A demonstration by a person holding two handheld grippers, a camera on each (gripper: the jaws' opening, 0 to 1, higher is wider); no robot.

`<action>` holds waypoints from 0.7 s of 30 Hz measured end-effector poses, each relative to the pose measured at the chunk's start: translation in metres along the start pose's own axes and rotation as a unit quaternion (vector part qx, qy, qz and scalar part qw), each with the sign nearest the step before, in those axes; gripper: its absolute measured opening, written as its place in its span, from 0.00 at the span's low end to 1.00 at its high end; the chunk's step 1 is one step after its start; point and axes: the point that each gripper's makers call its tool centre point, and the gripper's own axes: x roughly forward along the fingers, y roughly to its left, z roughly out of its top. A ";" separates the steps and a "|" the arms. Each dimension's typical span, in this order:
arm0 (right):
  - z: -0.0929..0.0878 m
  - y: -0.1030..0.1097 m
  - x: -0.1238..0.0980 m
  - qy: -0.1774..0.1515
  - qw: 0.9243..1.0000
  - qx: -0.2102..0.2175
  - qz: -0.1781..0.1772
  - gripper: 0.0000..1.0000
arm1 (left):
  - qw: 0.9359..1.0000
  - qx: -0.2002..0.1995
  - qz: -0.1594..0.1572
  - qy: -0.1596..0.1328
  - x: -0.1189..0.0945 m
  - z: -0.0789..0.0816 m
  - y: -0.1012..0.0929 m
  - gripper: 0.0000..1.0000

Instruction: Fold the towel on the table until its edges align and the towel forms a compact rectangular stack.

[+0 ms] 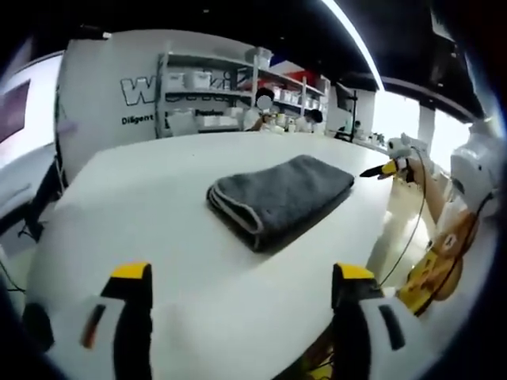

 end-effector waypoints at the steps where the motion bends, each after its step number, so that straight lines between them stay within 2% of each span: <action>1: 0.002 0.000 0.003 0.003 1.000 0.001 0.003 0.80 | 1.000 0.000 -0.002 0.000 0.000 0.000 0.000 0.99; 3: 0.005 -0.001 0.008 0.009 1.000 0.008 0.013 0.78 | 1.000 0.000 -0.003 0.000 0.002 0.000 0.000 0.99; 4: 0.013 -0.004 0.015 0.014 0.999 0.026 0.024 0.76 | 1.000 -0.001 -0.004 0.001 0.003 -0.001 0.000 0.99; 9: 0.031 -0.010 0.029 0.023 0.996 0.061 0.056 0.68 | 1.000 -0.001 -0.012 0.001 0.007 -0.001 -0.003 0.99; 10: 0.034 -0.010 0.036 0.048 0.994 0.053 0.085 0.69 | 1.000 -0.001 -0.014 0.001 0.008 -0.001 -0.004 0.99; 11: 0.034 -0.013 0.040 0.064 0.992 0.062 0.091 0.69 | 1.000 -0.001 -0.016 0.000 0.008 -0.001 -0.005 0.99; 17: 0.048 -0.044 0.064 0.095 0.988 0.089 0.080 0.65 | 1.000 -0.001 -0.024 -0.007 0.011 0.002 -0.007 0.99; 21: 0.044 -0.055 0.073 0.116 0.983 0.109 0.089 0.58 | 1.000 -0.002 -0.026 -0.009 0.012 0.003 -0.005 0.99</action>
